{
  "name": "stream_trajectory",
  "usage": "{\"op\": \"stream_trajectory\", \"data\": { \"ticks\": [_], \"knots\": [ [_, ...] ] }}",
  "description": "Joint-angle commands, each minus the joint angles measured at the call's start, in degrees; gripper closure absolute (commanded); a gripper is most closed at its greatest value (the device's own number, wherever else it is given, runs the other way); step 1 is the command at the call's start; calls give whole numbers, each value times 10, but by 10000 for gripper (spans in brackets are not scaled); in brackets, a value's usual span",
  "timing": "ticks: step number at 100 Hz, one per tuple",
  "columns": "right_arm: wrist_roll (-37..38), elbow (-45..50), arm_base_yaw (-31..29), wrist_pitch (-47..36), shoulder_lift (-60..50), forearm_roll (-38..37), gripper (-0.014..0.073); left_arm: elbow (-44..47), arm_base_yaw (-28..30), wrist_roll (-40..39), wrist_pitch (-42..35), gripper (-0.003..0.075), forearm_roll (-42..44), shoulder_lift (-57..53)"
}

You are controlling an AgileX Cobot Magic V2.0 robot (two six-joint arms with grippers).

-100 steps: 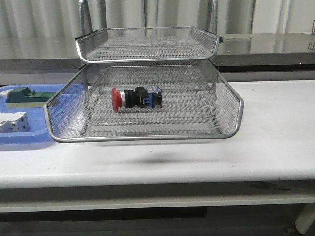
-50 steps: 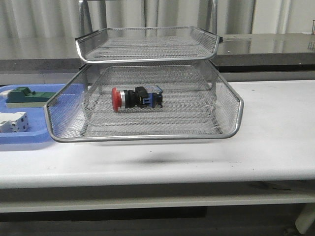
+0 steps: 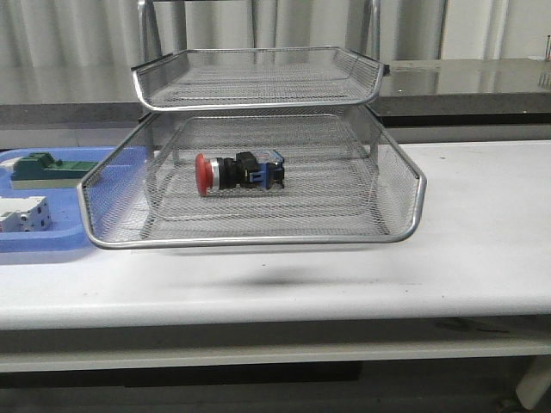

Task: Place button on rack with both arms

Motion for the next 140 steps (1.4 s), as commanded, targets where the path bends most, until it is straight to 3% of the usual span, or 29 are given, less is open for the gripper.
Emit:
{"op": "stream_trajectory", "data": {
  "ticks": [1,20,74,140],
  "knots": [
    [-1,-18,-3,-33,4,-16,660,43,2,-6,-107,230,-40,-48],
    [-1,-18,-3,-33,4,-16,660,153,2,-6,-172,230,-69,-137],
    [-1,-18,-3,-33,4,-16,660,302,2,-6,-184,230,-98,-354],
    [-1,-18,-3,-33,4,-16,660,348,2,-6,-289,230,-120,-366]
  ]
}}
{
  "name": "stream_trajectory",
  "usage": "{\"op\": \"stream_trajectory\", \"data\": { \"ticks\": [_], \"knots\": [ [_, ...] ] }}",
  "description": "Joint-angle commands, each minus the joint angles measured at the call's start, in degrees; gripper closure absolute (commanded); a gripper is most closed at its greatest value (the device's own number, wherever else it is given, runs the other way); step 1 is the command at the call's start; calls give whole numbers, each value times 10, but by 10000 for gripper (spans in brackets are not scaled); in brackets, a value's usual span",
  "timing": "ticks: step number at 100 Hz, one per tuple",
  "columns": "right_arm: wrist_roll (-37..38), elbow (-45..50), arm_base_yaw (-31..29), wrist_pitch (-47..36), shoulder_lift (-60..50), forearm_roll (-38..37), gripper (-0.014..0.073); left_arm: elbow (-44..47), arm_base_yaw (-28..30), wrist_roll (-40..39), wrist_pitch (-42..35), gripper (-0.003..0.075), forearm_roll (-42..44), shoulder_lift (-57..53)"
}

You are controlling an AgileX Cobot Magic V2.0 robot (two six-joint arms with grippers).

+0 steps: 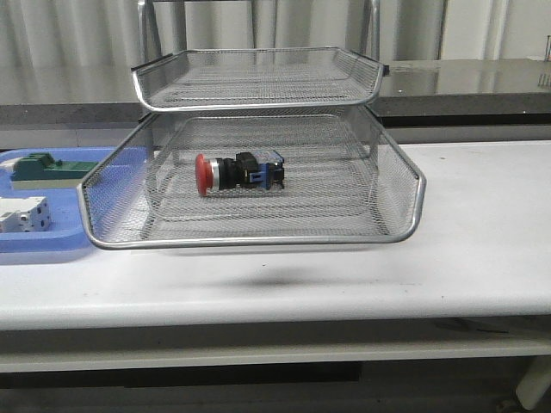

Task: Place button on rack with both arms

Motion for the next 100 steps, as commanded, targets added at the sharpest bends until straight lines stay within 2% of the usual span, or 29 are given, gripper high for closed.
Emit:
{"op": "stream_trajectory", "data": {
  "ticks": [1,7,16,38,51,100],
  "knots": [
    [-1,-18,-3,-33,4,-16,660,-15,2,-5,-50,230,-9,6],
    [-1,-18,-3,-33,4,-16,660,-15,2,-5,-50,234,-9,6],
    [-1,-18,-3,-33,4,-16,660,-15,2,-5,-50,292,-9,6],
    [-1,-18,-3,-33,4,-16,660,-15,2,-5,-50,595,-9,6],
    [-1,-18,-3,-33,4,-16,660,-15,2,-5,-50,741,-9,6],
    [-1,-18,-3,-39,5,-10,660,-15,2,-5,-50,741,-9,6]
  ]
}}
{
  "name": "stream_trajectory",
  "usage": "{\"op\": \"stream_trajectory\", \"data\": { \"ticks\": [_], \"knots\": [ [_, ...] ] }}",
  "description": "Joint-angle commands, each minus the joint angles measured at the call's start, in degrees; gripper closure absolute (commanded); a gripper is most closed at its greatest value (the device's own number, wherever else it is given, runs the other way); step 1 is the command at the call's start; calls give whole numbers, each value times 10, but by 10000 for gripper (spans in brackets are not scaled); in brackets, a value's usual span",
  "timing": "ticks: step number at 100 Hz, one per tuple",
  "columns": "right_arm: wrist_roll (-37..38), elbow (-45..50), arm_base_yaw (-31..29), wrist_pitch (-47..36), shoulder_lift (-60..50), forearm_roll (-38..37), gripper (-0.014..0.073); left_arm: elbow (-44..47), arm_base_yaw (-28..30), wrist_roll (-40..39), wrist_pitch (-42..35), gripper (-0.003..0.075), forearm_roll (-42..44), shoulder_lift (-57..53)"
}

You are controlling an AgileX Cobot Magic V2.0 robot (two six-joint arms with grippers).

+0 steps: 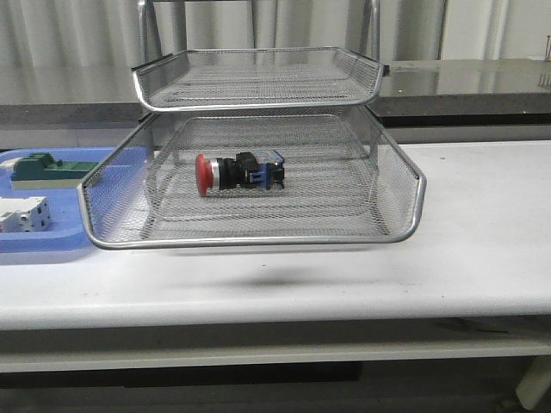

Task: Place button on rack with both arms

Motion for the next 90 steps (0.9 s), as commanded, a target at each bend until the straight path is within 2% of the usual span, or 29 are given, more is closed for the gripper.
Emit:
{"op": "stream_trajectory", "data": {
  "ticks": [1,27,64,72,90],
  "knots": [
    [-1,-18,-3,-39,6,-8,660,-15,2,-5,-47,741,-8,6],
    [-28,-18,-2,-52,75,79,660,-15,2,-5,-47,741,-8,6],
    [-187,-18,0,-99,260,297,659,-15,2,-5,-47,741,-8,6],
    [-211,-18,13,-110,291,316,659,-15,2,-5,-47,741,-8,6],
    [-213,-18,72,-157,355,320,659,-15,2,-5,-47,741,-8,6]
  ]
}}
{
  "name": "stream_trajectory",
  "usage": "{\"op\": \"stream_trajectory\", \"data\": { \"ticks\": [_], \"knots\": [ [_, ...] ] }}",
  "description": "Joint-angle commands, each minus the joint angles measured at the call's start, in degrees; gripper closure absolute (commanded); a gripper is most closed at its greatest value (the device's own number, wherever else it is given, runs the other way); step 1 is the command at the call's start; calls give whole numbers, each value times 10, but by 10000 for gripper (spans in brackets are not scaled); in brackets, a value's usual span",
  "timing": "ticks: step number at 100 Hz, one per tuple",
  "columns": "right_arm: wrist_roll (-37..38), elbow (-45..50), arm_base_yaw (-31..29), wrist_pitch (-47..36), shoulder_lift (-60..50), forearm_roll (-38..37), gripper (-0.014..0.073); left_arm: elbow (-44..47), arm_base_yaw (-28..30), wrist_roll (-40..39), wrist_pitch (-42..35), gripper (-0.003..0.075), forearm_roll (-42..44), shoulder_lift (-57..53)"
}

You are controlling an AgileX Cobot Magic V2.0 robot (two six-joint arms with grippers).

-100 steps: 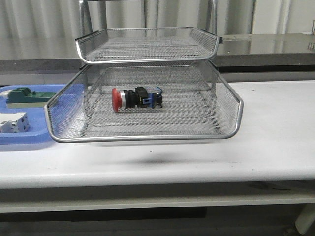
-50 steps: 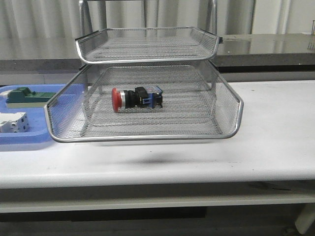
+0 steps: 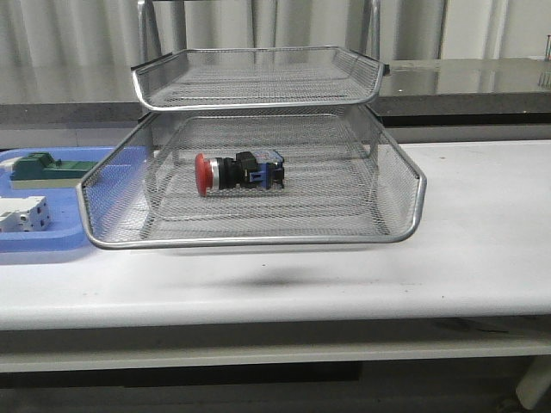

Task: Place button on rack with both arms
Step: 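Push the middle tier back into the rack with the right gripper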

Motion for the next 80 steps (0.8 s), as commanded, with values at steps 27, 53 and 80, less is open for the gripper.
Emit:
{"op": "stream_trajectory", "data": {
  "ticks": [27,53,80],
  "knots": [
    [-12,-19,142,-128,122,16,659,-15,2,-5,-47,741,-7,6],
    [-12,-49,217,-177,204,13,659,-15,2,-5,-47,741,-7,6],
    [-12,-107,228,-186,277,-15,659,-15,2,-5,-47,741,-7,6]
  ]
}}
